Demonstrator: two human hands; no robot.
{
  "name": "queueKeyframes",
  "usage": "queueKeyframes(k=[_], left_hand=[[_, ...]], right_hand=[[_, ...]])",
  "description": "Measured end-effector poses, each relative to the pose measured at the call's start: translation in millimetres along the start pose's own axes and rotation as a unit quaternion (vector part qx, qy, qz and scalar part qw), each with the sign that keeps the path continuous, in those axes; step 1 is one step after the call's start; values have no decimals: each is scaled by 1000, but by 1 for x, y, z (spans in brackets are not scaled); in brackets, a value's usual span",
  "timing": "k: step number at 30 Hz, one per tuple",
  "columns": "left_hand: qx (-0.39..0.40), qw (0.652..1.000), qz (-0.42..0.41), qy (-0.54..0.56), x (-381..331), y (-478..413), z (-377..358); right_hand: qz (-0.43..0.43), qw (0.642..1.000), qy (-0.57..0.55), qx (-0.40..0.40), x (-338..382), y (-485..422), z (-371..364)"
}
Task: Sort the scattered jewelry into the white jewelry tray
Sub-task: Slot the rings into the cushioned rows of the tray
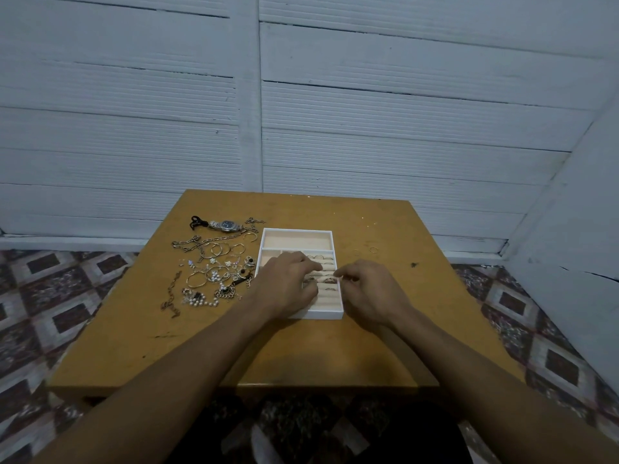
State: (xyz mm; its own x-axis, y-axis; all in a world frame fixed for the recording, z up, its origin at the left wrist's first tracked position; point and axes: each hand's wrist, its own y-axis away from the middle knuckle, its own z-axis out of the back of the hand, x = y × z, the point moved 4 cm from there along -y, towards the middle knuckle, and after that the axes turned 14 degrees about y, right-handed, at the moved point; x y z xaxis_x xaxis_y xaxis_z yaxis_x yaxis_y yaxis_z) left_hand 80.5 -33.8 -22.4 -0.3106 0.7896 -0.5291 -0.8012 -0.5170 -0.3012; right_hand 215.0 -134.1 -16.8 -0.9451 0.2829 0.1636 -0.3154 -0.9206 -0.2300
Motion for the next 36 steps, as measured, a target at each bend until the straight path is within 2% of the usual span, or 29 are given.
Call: queueKeyframes(k=[10,18,25,31,36], left_hand=[[12,998,5,-60,-21,-51,-23],[65,991,65,-98,-20,-101,-55],[83,983,83,-141,-14,-133,-77],[99,982,112,-114,-10,-147,-83],[116,980,128,-96,-11,-155,-85]], right_hand=[[-61,998,3,31,-48,-21,6],[-138,988,13,64,-93,-45,-10],[-152,984,45,77,-115,-71,-23],[-154,983,61,81,-121,-85,-29],[-176,979,5,106,-127,-92,-33]])
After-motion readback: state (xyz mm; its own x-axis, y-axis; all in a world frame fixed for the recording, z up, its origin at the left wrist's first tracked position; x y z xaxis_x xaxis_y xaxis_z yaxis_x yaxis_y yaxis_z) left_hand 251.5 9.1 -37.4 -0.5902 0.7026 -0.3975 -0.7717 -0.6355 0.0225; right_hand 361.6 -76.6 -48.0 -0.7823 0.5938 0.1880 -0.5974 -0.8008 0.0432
